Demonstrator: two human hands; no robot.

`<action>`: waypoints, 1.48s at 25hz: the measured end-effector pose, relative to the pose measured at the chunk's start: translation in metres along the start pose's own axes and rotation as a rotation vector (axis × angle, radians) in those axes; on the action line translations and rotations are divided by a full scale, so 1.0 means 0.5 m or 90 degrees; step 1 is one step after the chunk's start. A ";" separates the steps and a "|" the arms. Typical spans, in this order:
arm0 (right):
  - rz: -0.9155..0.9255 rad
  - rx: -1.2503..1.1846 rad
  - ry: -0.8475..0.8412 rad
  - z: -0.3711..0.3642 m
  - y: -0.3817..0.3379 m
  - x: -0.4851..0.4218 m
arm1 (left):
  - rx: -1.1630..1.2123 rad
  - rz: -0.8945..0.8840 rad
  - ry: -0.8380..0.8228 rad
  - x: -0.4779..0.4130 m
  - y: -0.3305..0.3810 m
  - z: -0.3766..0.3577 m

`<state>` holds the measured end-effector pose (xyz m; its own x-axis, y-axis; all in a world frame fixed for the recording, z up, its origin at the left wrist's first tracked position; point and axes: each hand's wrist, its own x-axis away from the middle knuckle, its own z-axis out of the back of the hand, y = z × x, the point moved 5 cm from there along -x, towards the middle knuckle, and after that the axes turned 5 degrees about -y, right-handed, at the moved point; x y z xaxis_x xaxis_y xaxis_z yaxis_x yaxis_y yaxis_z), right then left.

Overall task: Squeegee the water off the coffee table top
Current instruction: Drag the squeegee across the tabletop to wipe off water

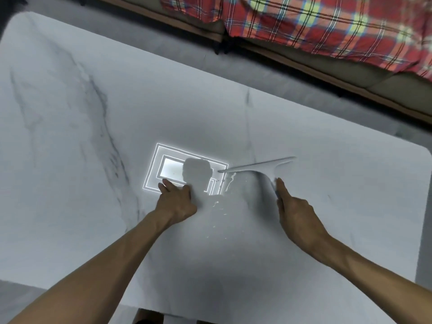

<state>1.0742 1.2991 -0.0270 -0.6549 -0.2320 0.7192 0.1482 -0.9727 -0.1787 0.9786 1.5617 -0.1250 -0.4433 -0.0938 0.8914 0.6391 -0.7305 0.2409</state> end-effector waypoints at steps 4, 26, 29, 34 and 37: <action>0.015 -0.075 0.123 0.089 -0.018 -0.043 | -0.002 0.001 -0.004 -0.002 0.000 0.009; 0.184 -0.026 0.071 -0.092 -0.182 0.081 | 0.428 0.033 0.365 0.161 -0.247 0.030; 0.373 0.101 -0.002 -0.160 -0.313 0.075 | 0.527 0.176 0.496 0.226 -0.399 0.000; 0.656 0.301 -0.131 -0.358 -0.586 0.086 | 0.521 0.317 0.556 0.304 -0.615 -0.047; 0.708 0.318 -0.154 -0.454 -0.724 0.098 | 0.524 0.335 0.540 0.318 -0.697 -0.066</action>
<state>0.8203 1.6423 -0.0792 0.1525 -0.8770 0.4557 0.8357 -0.1317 -0.5331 0.6647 1.7790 -0.0801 -0.0855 -0.8597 0.5037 0.9197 0.1263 0.3717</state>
